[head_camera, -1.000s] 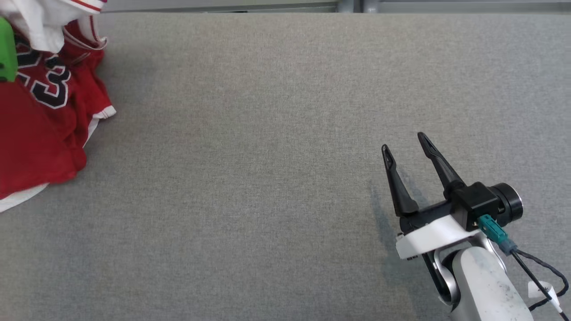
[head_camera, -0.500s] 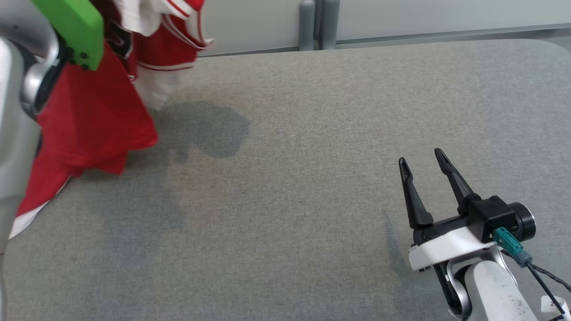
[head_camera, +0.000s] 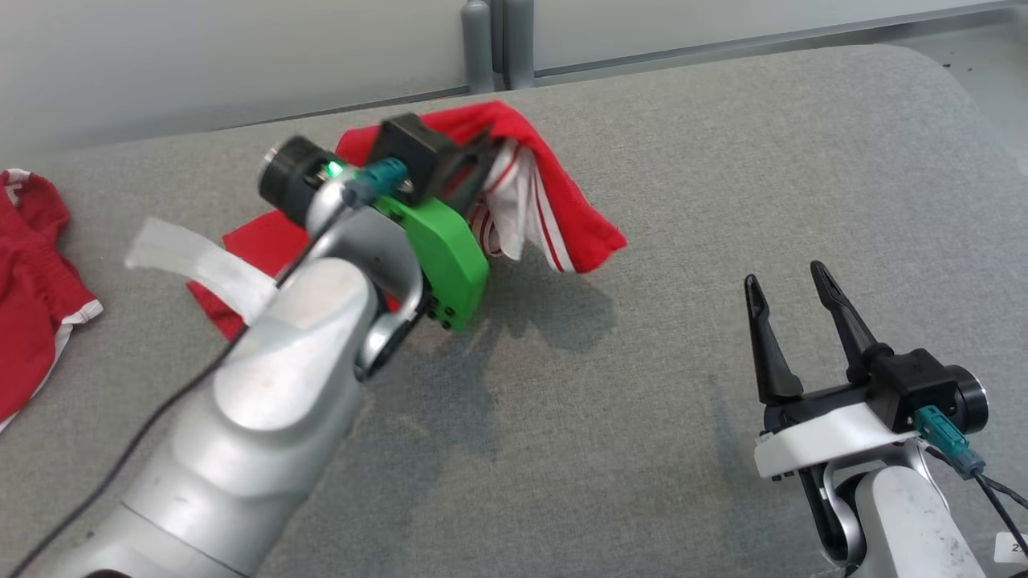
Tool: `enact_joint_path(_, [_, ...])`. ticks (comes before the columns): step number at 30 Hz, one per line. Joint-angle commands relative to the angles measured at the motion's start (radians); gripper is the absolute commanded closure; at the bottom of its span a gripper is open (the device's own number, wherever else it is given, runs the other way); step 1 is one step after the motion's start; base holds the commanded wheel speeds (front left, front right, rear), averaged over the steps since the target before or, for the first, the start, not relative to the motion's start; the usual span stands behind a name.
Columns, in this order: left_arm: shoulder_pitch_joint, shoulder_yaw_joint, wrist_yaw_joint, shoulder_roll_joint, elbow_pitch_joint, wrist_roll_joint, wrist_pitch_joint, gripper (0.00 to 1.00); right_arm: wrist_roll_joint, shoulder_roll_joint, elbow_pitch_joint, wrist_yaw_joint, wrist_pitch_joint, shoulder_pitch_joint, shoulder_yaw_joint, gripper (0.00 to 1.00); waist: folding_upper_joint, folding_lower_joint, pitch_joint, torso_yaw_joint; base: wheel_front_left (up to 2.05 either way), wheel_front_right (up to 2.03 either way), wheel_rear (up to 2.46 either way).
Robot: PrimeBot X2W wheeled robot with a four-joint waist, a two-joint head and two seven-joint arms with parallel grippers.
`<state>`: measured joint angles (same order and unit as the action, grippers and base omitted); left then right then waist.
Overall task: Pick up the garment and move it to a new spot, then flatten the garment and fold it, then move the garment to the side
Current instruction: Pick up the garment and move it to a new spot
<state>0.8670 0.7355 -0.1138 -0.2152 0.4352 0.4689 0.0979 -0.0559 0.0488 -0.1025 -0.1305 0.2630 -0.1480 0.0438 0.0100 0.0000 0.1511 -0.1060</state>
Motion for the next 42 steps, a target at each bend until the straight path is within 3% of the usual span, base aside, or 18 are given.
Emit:
enact_joint_path(1, [-0.031, 0.006, 0.012, 0.026, 0.017, 0.012, -0.021, 1.0, -0.007, 0.003, 0.005, 0.0, 0.004, 0.003, -0.003, 0.0, -0.01, 0.0, 0.012, -0.018, 0.0, 0.0, 0.0])
enact_joint_path(7, [-0.098, 0.055, 0.031, 0.118, 0.122, 0.015, -0.088, 1.0, -0.011, 0.003, 0.009, 0.0, 0.004, -0.013, -0.002, 0.0, -0.01, 0.0, 0.034, -0.05, 0.0, 0.0, 0.0])
enact_joint_path(11, [-0.123, 0.079, 0.027, 0.149, 0.197, 0.044, -0.121, 1.0, -0.014, 0.003, 0.007, 0.0, 0.004, -0.018, 0.004, 0.0, -0.01, 0.0, 0.051, -0.072, 0.0, 0.0, 0.0])
enact_joint_path(16, [-0.139, 0.134, 0.027, 0.163, 0.273, 0.07, -0.152, 1.0, -0.006, 0.003, 0.008, 0.0, 0.004, -0.024, 0.001, 0.0, -0.01, 0.0, 0.07, -0.096, 0.0, 0.0, 0.0])
enact_joint_path(21, [-0.166, 0.242, 0.02, 0.164, 0.224, 0.157, -0.147, 1.0, -0.001, 0.003, 0.005, 0.0, 0.004, -0.029, -0.006, 0.0, -0.01, 0.0, 0.073, -0.104, 0.0, 0.0, 0.0])
enact_joint_path(26, [-0.175, 0.32, 0.054, 0.164, 0.199, 0.242, -0.162, 1.0, 0.002, 0.003, -0.001, 0.0, 0.004, -0.027, -0.006, 0.0, -0.01, 0.0, 0.063, -0.099, 0.0, 0.0, 0.0])
enact_joint_path(28, [-0.164, 0.34, 0.078, 0.164, 0.203, 0.26, -0.178, 0.52, 0.002, 0.003, -0.004, 0.0, 0.004, -0.026, -0.004, 0.0, -0.01, 0.0, 0.057, -0.095, 0.0, 0.0, 0.0])
enact_joint_path(29, [-0.159, 0.351, 0.085, 0.164, 0.207, 0.266, -0.184, 0.11, 0.003, 0.003, -0.004, 0.0, 0.004, -0.024, -0.004, 0.0, -0.01, 0.0, 0.054, -0.093, 0.0, 0.0, 0.0])
enact_joint_path(30, [-0.155, 0.359, 0.092, 0.164, 0.212, 0.272, -0.192, 0.0, 0.004, 0.003, -0.005, 0.0, 0.004, -0.022, -0.004, 0.0, -0.01, 0.0, 0.05, -0.091, 0.0, 0.0, 0.0])
enact_joint_path(42, [-0.133, 0.38, 0.145, 0.163, 0.237, 0.357, -0.293, 0.0, 0.009, 0.003, -0.011, 0.0, 0.004, 0.021, -0.026, 0.0, -0.01, 0.0, -0.009, -0.033, 0.0, 0.0, 0.0])
